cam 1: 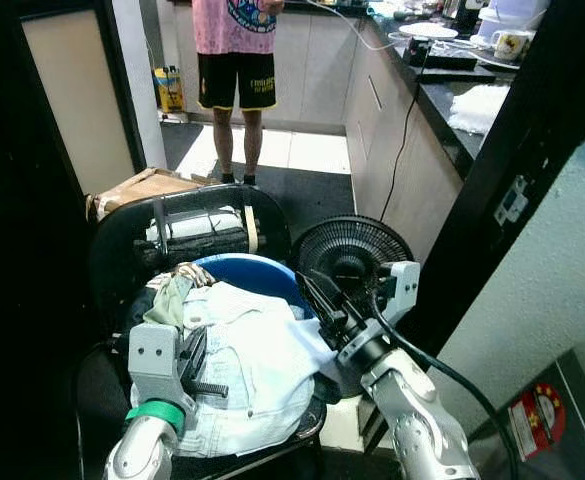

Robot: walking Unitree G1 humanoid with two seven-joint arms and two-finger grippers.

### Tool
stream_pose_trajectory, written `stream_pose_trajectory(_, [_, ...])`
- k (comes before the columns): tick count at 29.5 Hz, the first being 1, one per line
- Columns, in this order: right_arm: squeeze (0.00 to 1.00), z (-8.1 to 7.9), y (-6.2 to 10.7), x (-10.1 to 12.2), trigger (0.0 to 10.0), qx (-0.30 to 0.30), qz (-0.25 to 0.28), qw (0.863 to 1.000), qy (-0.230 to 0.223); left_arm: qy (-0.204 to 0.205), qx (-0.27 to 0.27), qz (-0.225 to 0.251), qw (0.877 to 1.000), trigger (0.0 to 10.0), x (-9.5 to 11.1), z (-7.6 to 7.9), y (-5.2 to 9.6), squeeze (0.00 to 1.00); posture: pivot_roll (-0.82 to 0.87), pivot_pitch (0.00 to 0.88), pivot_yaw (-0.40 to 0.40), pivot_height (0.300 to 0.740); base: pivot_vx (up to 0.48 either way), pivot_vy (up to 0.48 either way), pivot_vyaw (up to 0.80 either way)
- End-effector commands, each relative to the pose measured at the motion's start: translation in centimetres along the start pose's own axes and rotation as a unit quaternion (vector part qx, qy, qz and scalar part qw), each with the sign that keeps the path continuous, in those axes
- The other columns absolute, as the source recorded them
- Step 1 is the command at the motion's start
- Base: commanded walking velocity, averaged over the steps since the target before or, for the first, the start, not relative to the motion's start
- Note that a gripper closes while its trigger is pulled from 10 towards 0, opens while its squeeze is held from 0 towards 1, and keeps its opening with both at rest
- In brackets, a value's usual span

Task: Clothes washing

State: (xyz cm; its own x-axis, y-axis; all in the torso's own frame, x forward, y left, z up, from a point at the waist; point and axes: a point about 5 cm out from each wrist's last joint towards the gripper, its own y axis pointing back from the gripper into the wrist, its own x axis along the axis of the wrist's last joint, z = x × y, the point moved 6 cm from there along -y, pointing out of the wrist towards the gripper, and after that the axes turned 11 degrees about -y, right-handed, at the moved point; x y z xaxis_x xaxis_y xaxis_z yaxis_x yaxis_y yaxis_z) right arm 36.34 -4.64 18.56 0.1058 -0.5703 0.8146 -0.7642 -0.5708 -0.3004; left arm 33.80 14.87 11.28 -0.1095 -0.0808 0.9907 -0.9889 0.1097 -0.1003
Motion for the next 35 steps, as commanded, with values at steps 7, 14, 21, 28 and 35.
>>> stream_pose_trajectory(7, [0.0, 0.3, -0.7, -2.4, 10.0, 0.014, -0.076, 0.996, 0.038, -0.016, -0.018, -0.015, 1.0, 10.0, -0.7, 0.5, 0.3, 0.0, -0.01, 0.033, 0.022, 0.74, 0.0, 0.0, 0.0])
stream_pose_trajectory(14, [1.0, 0.3, -1.3, -5.7, 10.0, 0.05, -0.177, 0.98, 0.072, -0.05, -0.011, -0.036, 0.998, 10.0, -1.8, -0.5, 0.6, 0.0, -0.01, 0.043, 0.029, 0.74, 0.0, 0.0, 0.0])
stream_pose_trajectory(21, [1.0, -0.7, -2.9, -4.6, 10.0, 0.06, -0.155, 0.985, 0.038, -0.057, -0.001, -0.043, 0.997, 10.0, -2.1, -2.0, 1.0, 0.0, -0.01, 0.05, 0.027, 0.74, 0.0, 0.0, 0.0])
stream_pose_trajectory(28, [1.0, -4.4, -3.7, -4.8, 10.0, 0.146, -0.155, 0.977, 0.008, -0.058, 0.0, -0.028, 0.998, 10.0, -1.3, -3.6, 4.6, 0.0, -0.01, 0.075, 0.044, 0.74, 0.0, 0.0, 0.0])
stream_pose_trajectory(35, [1.0, -4.8, -3.2, -4.9, 10.0, 0.144, -0.145, 0.979, 0.02, -0.062, 0.028, -0.021, 0.997, 10.0, 0.0, -4.1, 8.3, 0.0, 0.01, 0.107, 0.025, 0.74, 0.0, 0.0, 0.0])
